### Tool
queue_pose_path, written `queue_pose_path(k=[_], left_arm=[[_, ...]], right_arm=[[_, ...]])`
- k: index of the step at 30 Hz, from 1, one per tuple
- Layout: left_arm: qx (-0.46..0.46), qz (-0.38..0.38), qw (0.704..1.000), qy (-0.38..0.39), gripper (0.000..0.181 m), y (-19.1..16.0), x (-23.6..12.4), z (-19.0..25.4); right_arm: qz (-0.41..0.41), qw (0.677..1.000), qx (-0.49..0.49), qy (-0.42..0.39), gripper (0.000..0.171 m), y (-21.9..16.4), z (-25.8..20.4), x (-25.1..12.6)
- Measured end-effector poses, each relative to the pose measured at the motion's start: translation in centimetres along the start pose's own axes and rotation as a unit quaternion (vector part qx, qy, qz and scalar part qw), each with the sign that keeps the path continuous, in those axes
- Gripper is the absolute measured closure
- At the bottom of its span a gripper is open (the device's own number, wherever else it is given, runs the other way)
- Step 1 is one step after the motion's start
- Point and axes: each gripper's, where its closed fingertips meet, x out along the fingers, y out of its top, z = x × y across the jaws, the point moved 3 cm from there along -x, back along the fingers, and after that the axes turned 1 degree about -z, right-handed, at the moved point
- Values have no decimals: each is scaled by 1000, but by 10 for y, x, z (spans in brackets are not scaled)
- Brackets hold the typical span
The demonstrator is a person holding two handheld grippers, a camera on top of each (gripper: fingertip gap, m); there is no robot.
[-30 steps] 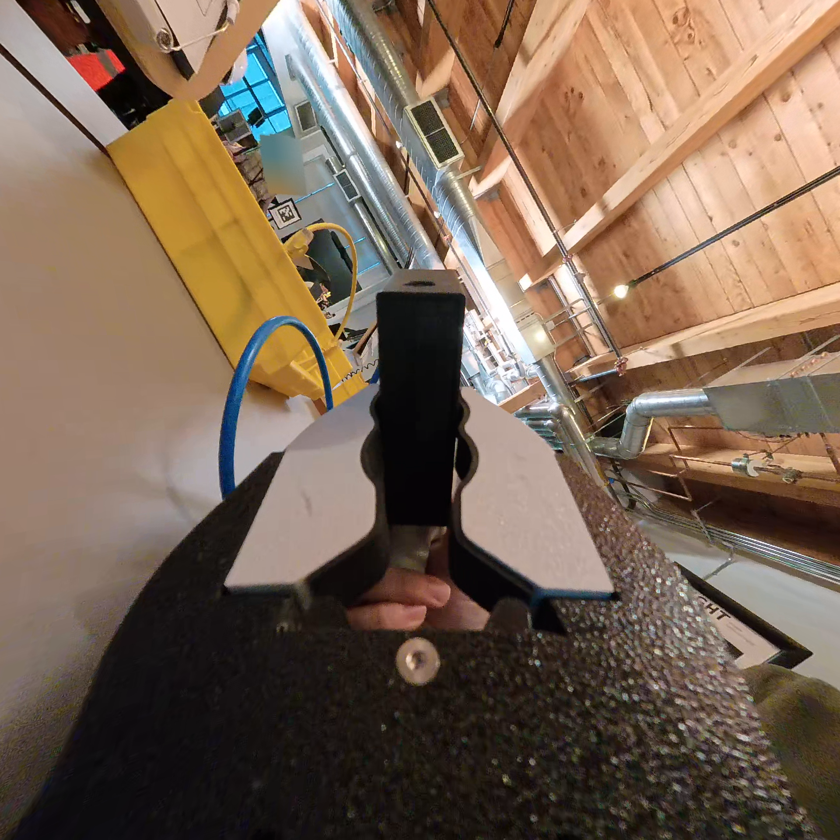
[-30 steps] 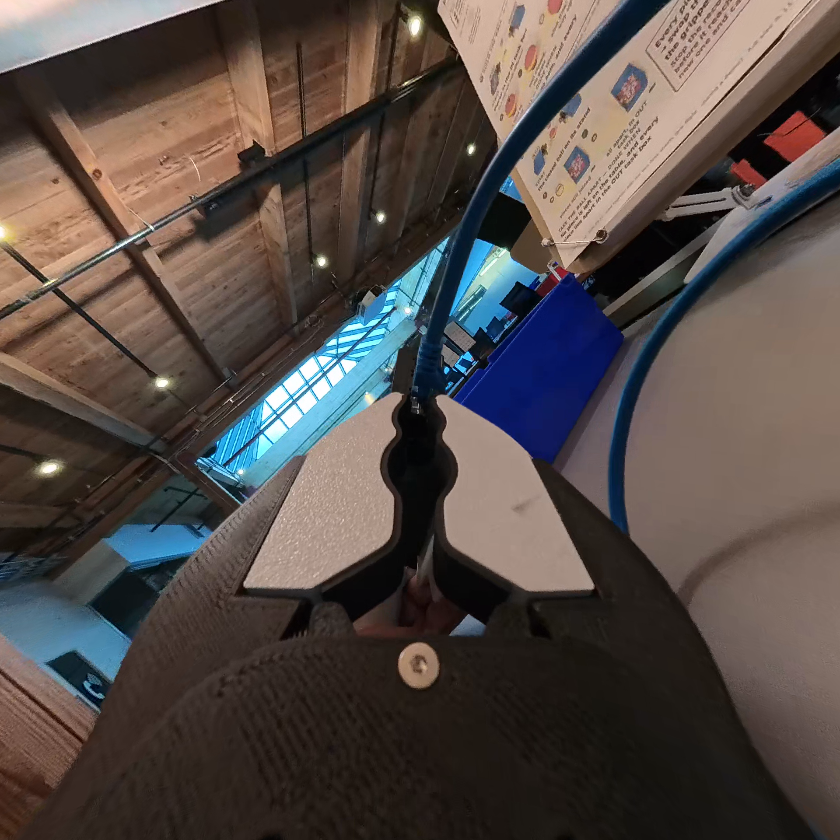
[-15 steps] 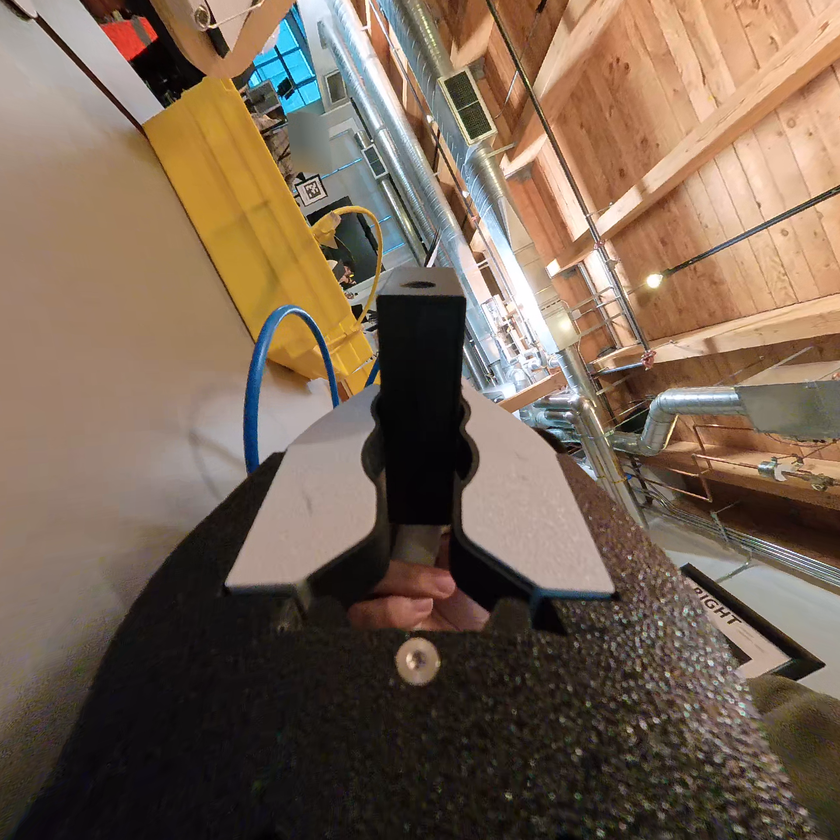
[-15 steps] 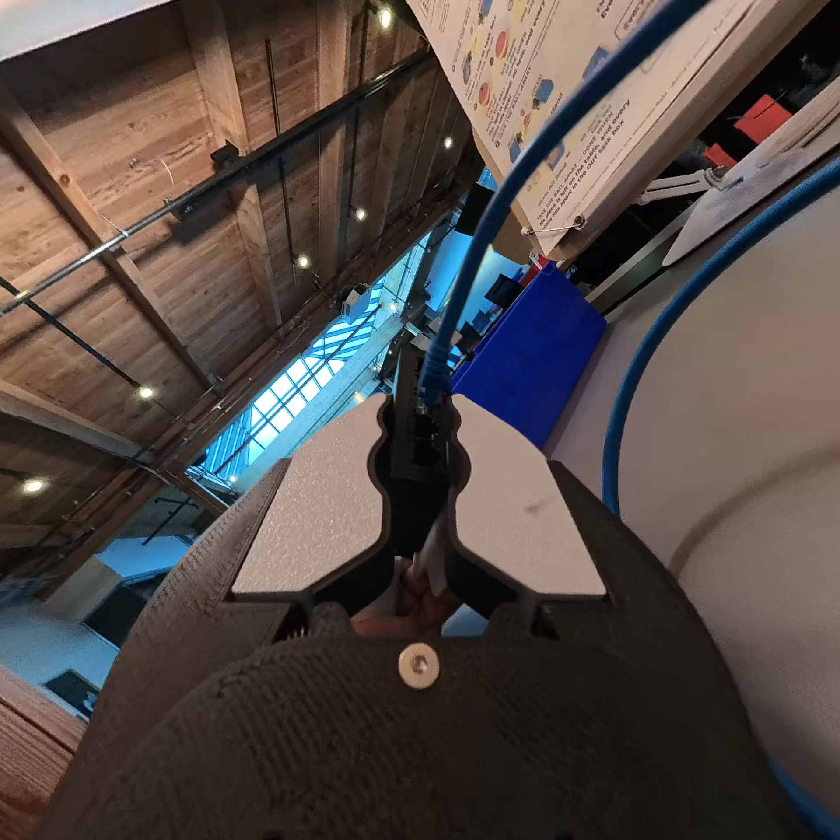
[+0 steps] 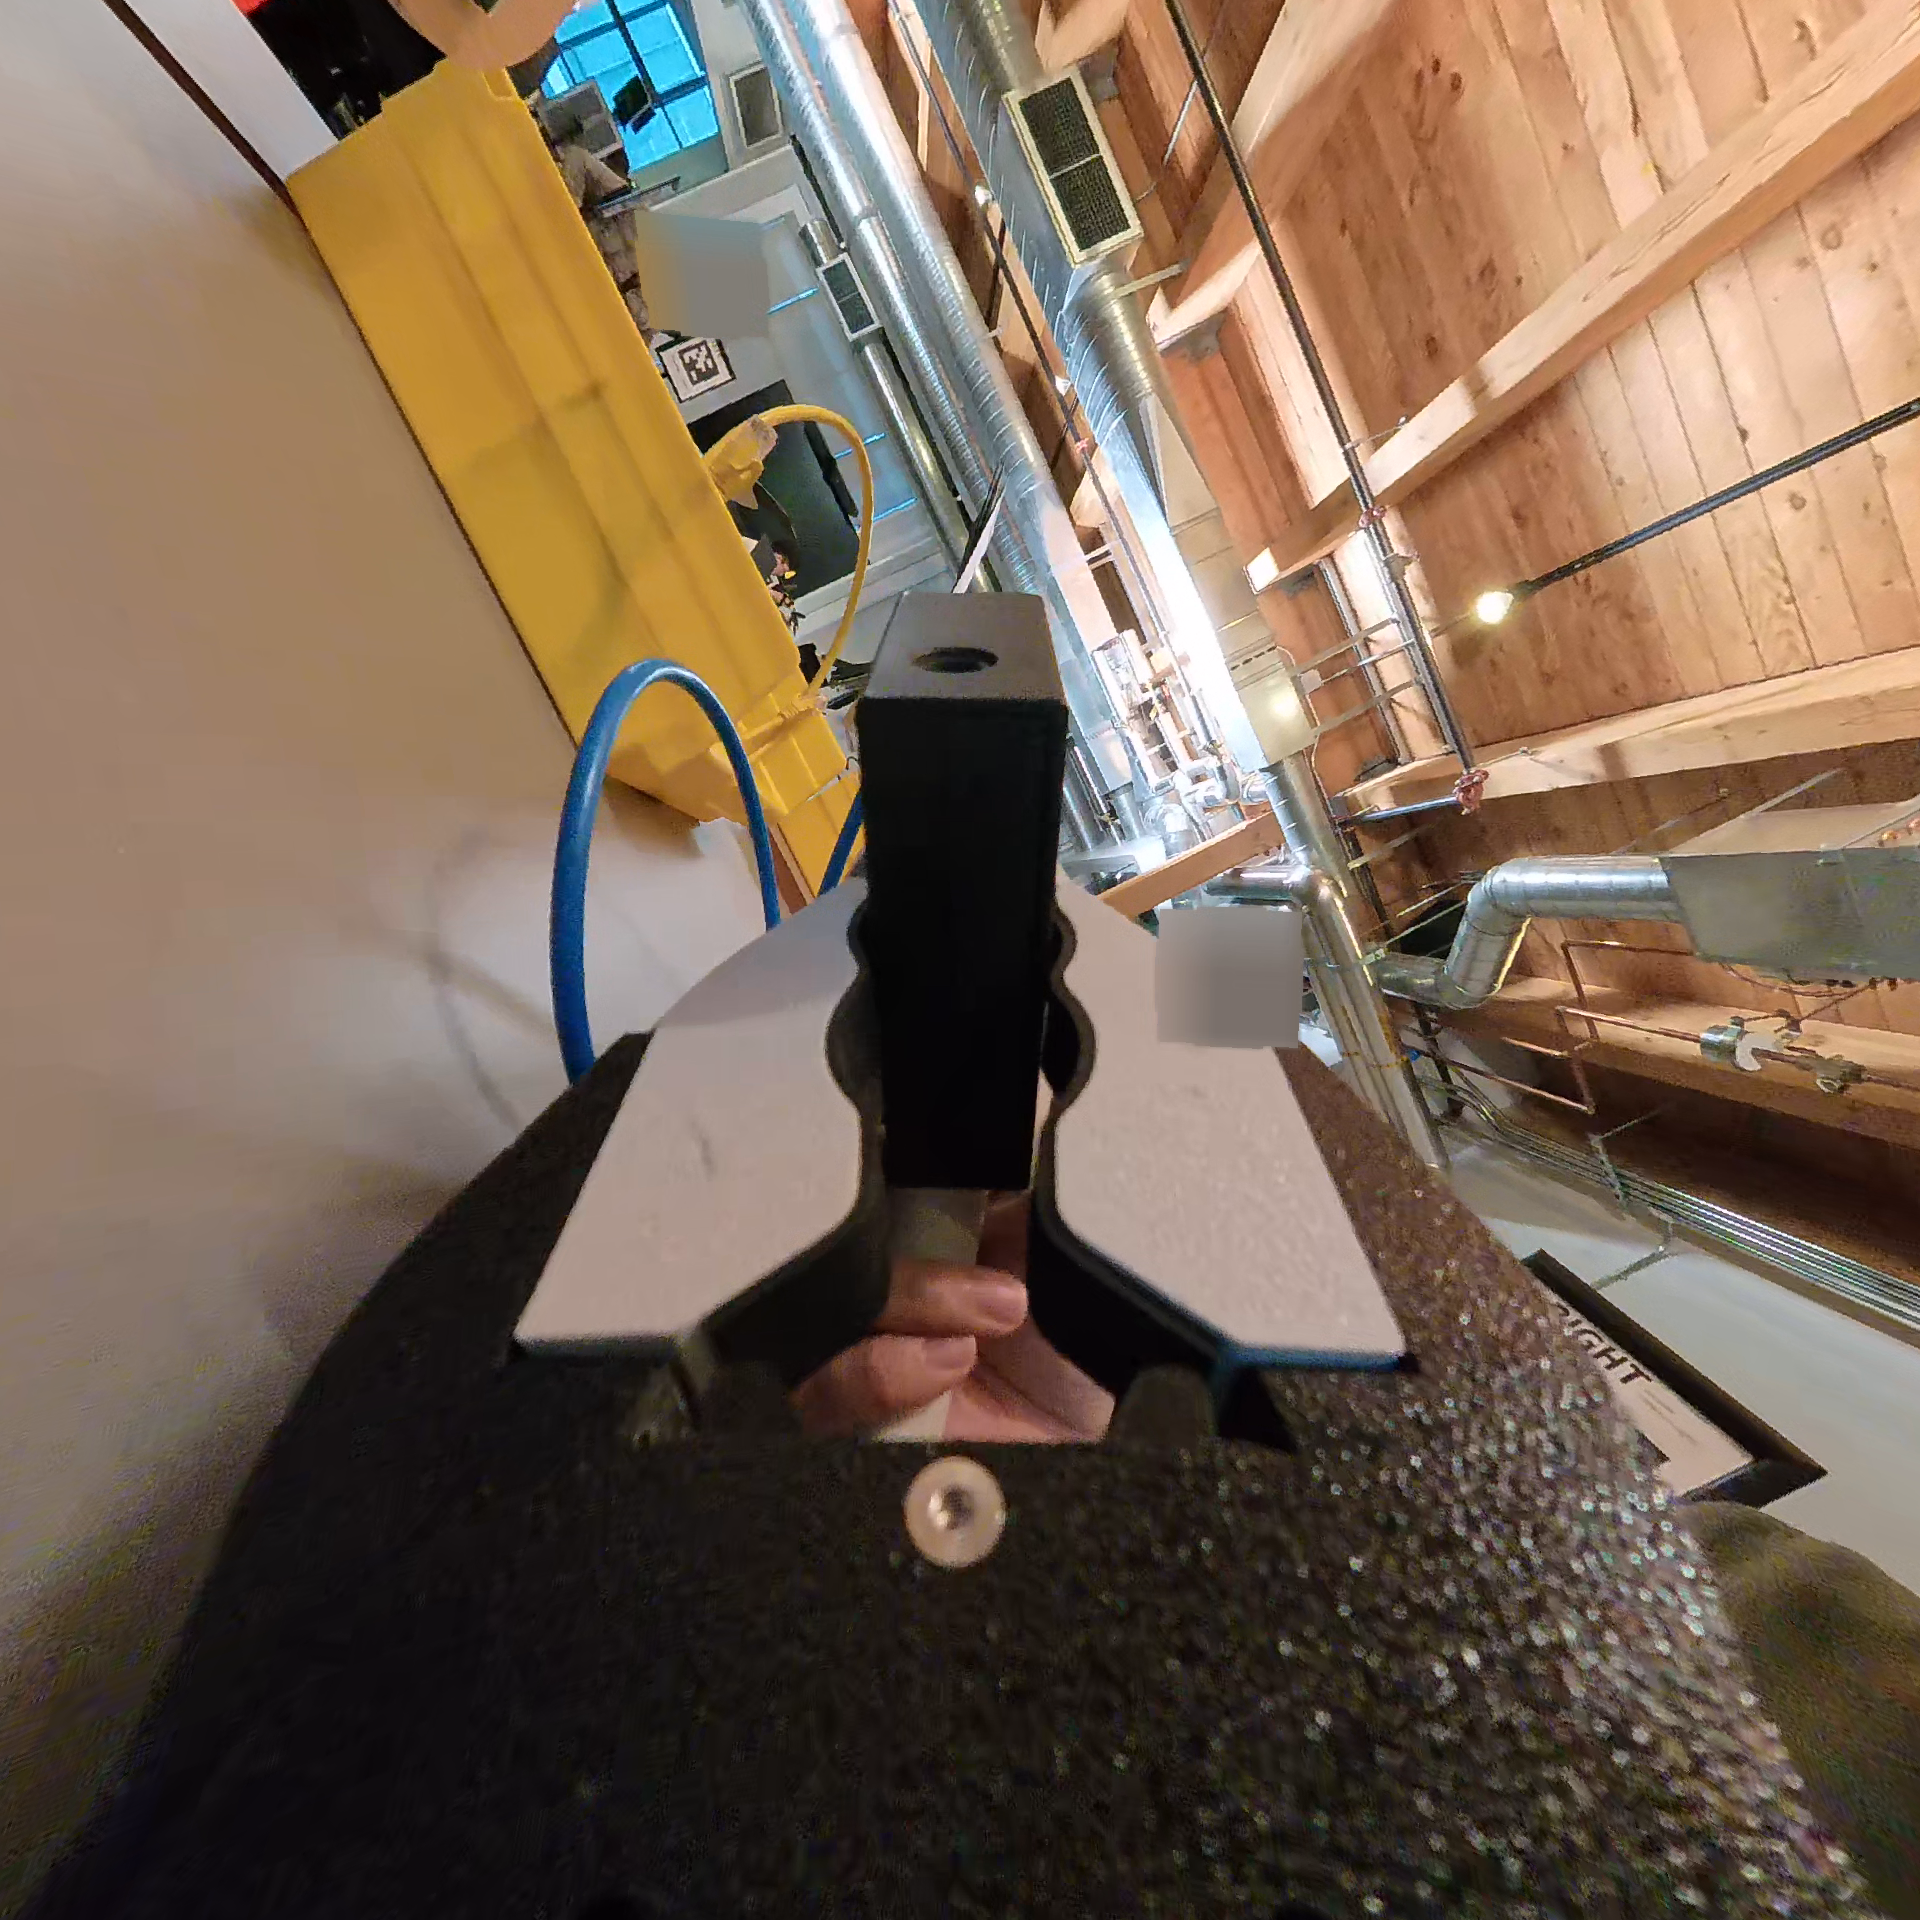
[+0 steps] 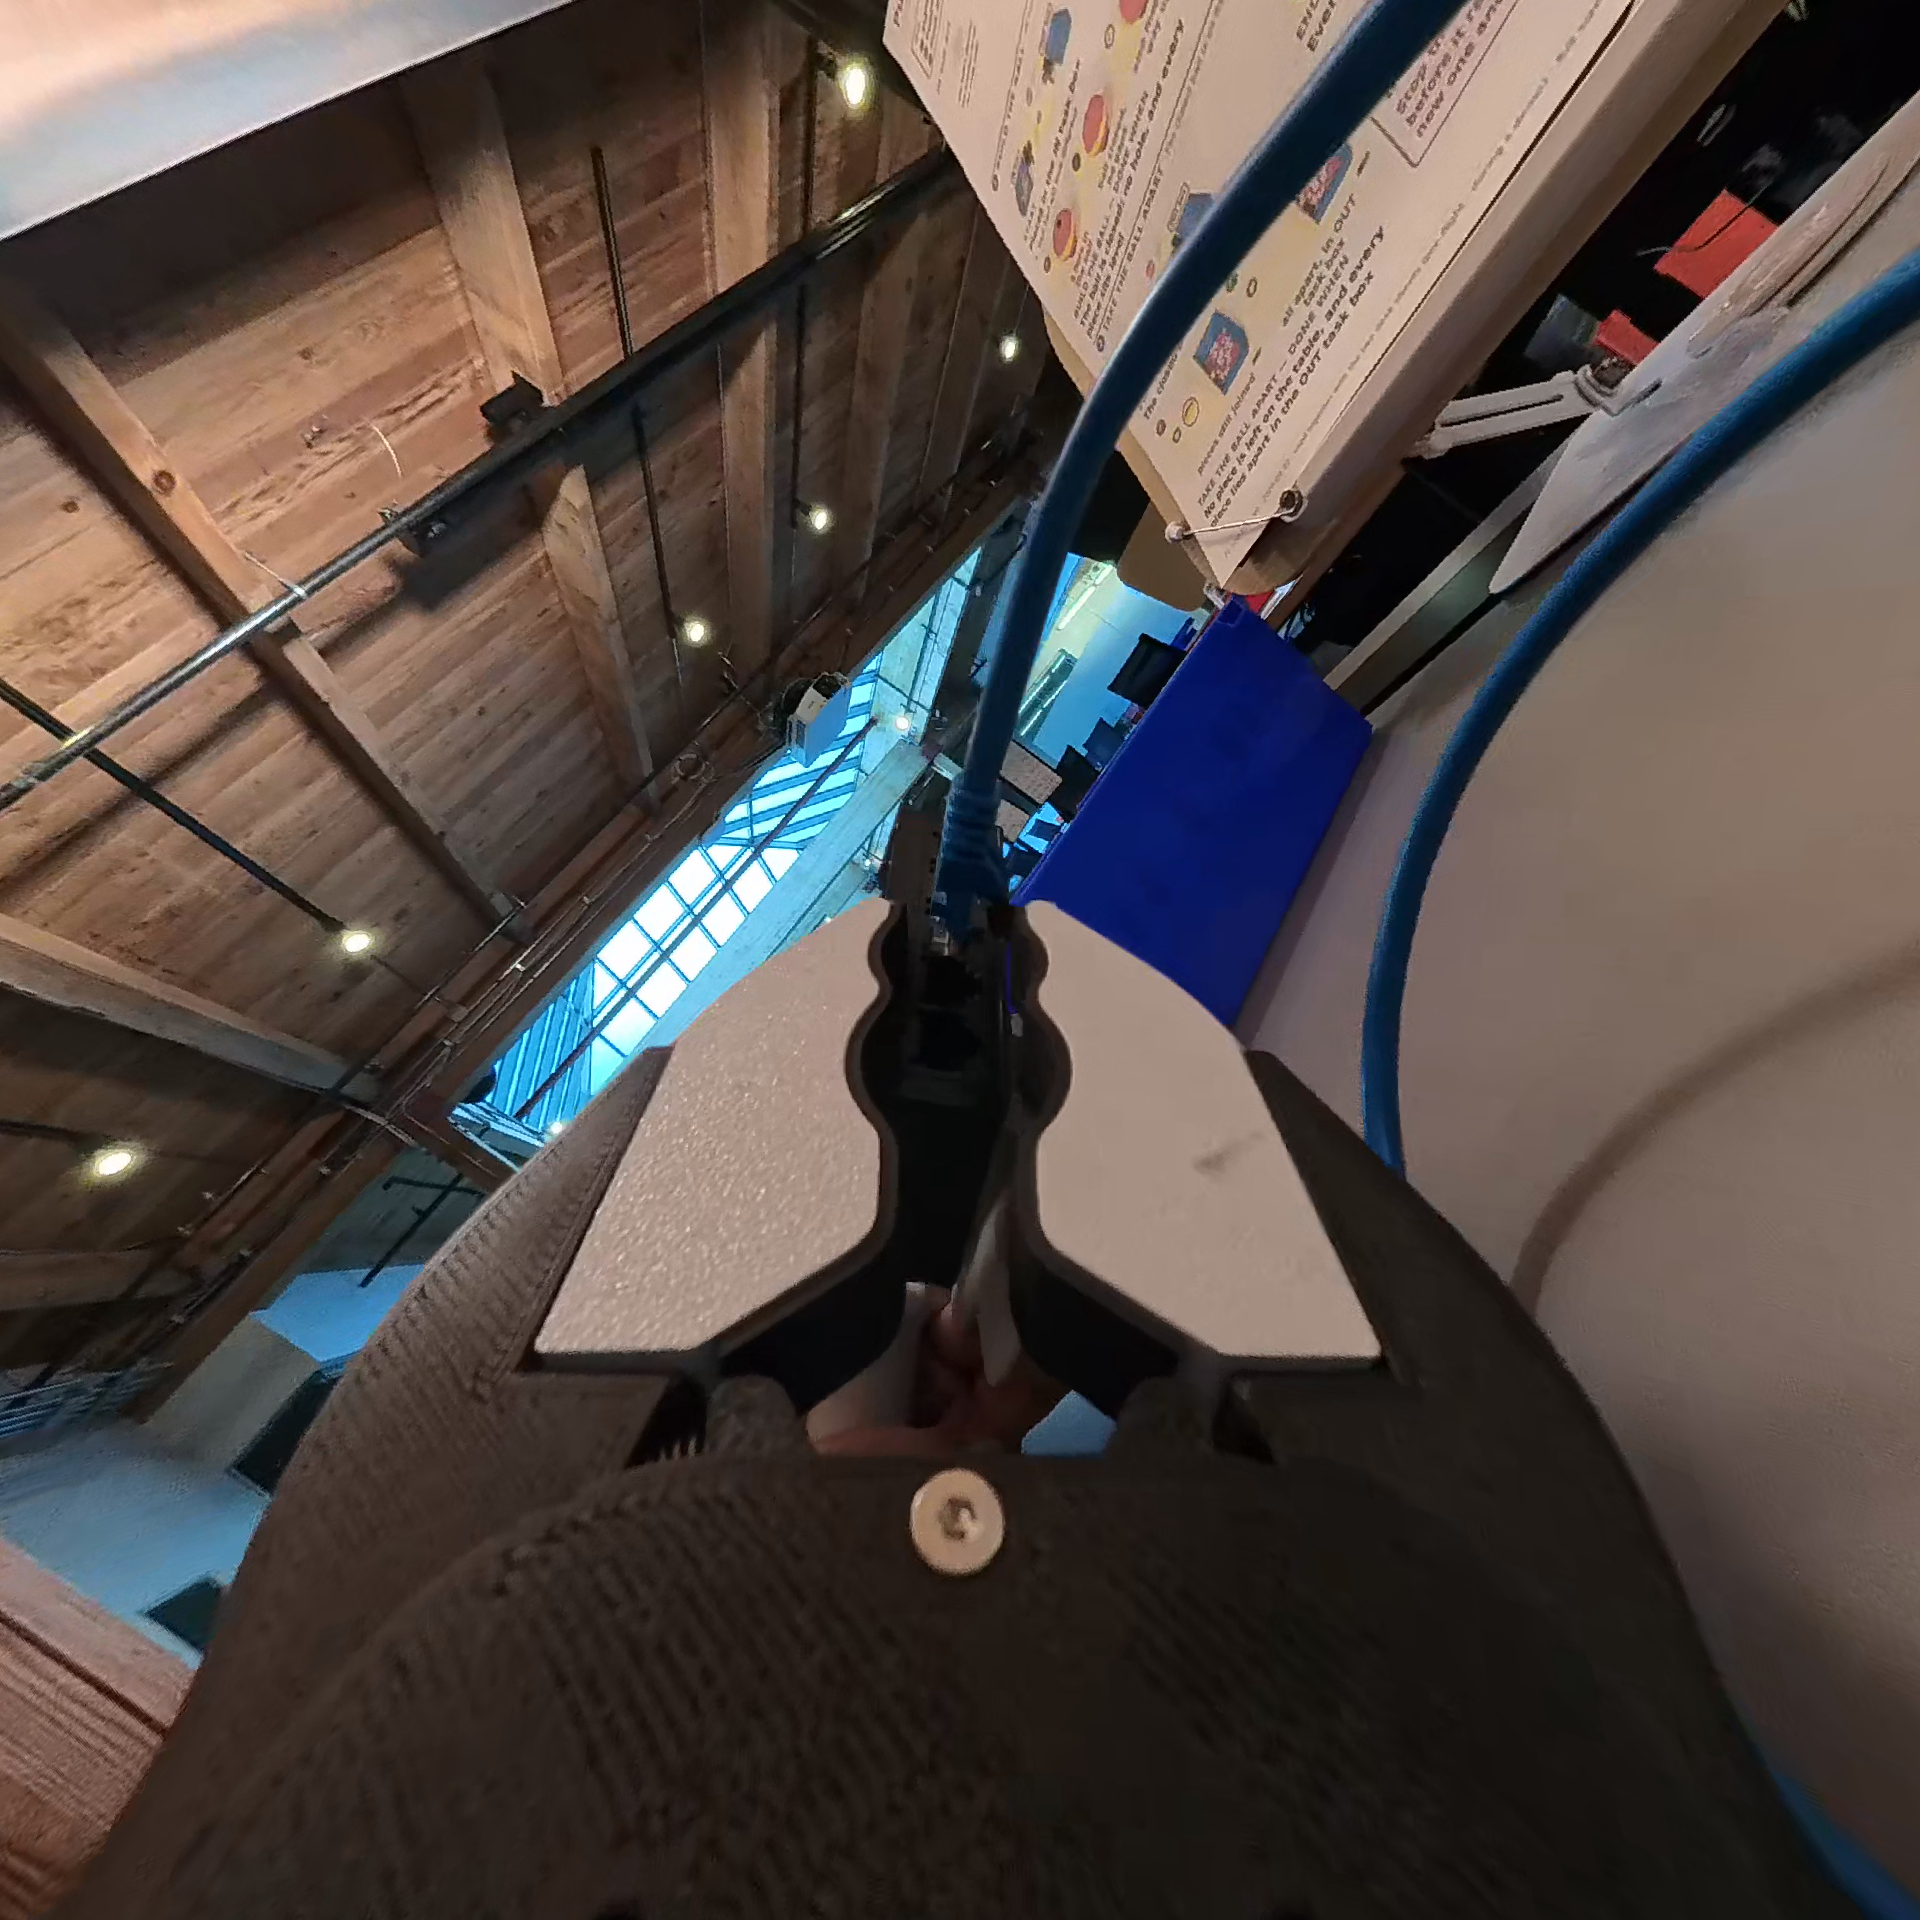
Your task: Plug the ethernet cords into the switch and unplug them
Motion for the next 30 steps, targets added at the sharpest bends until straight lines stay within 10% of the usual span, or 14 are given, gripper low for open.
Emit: queue_pose_path(k=[30], left_arm=[[23, -17, 1000, -4, 155, 4, 3, 5]], right_arm=[[-9, 999, 45, 1, 132, 1, 7, -1]])
